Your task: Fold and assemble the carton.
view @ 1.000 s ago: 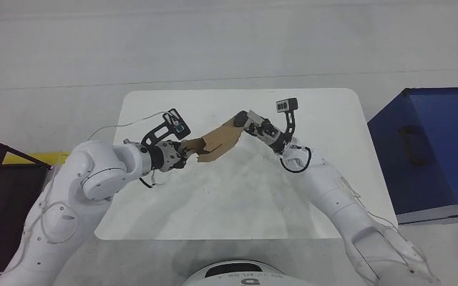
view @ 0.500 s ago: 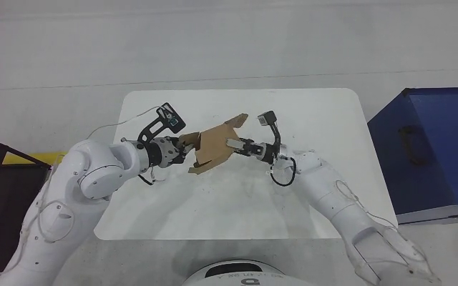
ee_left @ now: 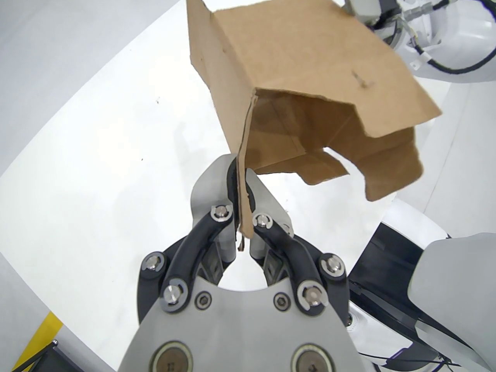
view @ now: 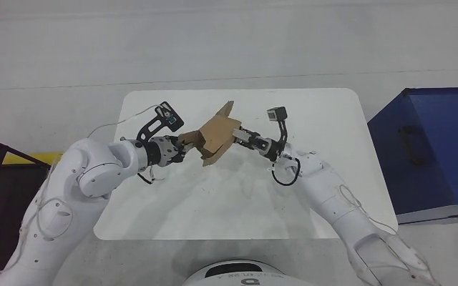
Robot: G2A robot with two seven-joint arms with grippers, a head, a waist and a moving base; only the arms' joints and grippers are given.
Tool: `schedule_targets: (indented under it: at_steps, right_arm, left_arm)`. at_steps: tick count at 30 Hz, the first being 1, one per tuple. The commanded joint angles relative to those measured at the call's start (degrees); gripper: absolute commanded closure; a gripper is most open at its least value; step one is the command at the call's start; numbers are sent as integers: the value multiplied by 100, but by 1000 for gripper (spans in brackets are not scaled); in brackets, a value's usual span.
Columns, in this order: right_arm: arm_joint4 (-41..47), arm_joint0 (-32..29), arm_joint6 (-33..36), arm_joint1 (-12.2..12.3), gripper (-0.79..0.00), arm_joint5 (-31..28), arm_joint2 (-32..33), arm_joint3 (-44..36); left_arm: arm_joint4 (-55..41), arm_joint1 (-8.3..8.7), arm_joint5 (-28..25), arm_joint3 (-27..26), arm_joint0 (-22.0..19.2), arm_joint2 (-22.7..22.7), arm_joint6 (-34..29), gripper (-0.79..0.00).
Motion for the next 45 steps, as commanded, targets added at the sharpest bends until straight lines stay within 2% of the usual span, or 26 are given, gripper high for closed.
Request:
schedule_targets:
  at_steps: [1, 3, 5, 8, 11, 12, 13, 18, 22, 24, 25, 29, 35, 45]
  right_arm:
    - [-249, 17, 111, 11, -517, 176, -51, 21]
    - [-620, 43, 49, 11, -520, 363, -107, 35]
    - [-921, 45, -80, 2, -483, 502, -164, 6]
    - [-1092, 11, -264, -8, -468, 529, -189, -73]
    - [-795, -57, -413, -8, -520, 278, -105, -165]
    - [-613, -83, -447, -7, -613, 140, -64, -199]
    - [-386, -116, -431, -8, -782, 14, -43, -238]
    - [459, -162, 118, 41, -696, -223, 46, -245]
    - [979, -178, 608, 90, -640, -76, 56, -301]
    - [1066, -192, 747, 122, -576, 62, 34, -393]
    - [1080, -200, 808, 140, -511, 123, 17, -446]
    - [1149, -233, 929, 203, -388, 244, -39, -599]
    - [1383, -235, 983, 266, -305, 298, -126, -702]
    - [1433, -174, 1065, 347, -271, 381, -322, -695]
  left_arm:
    - [34, 0, 14, -9, 5, -1, 16, 0]
    - [60, -1, 16, -13, 12, 3, 36, 0]
    - [65, -1, -3, -12, 14, 8, 51, 0]
    - [38, -3, -26, -3, 15, 14, 66, 0]
    - [-43, -3, -43, 20, 5, 19, 26, 0]
    - [-112, -4, -51, 41, 2, 25, -9, 0]
    - [-241, -5, -68, 77, -8, 28, -56, 0]
    - [-1271, -5, -67, 493, -218, -16, -544, 0]
    - [-2173, -10, -13, 946, -515, 58, -1209, 0]
    - [-2582, -20, 64, 1173, -675, 131, -1484, 0]
    - [-2794, -27, 131, 1290, -768, 166, -1615, 0]
    - [-3380, -63, 372, 1660, -1133, 409, -2184, 0]
    - [-3518, -117, 563, 1954, -1426, 686, -2228, 0]
    - [-3839, -159, 747, 2198, -1643, 898, -2299, 0]
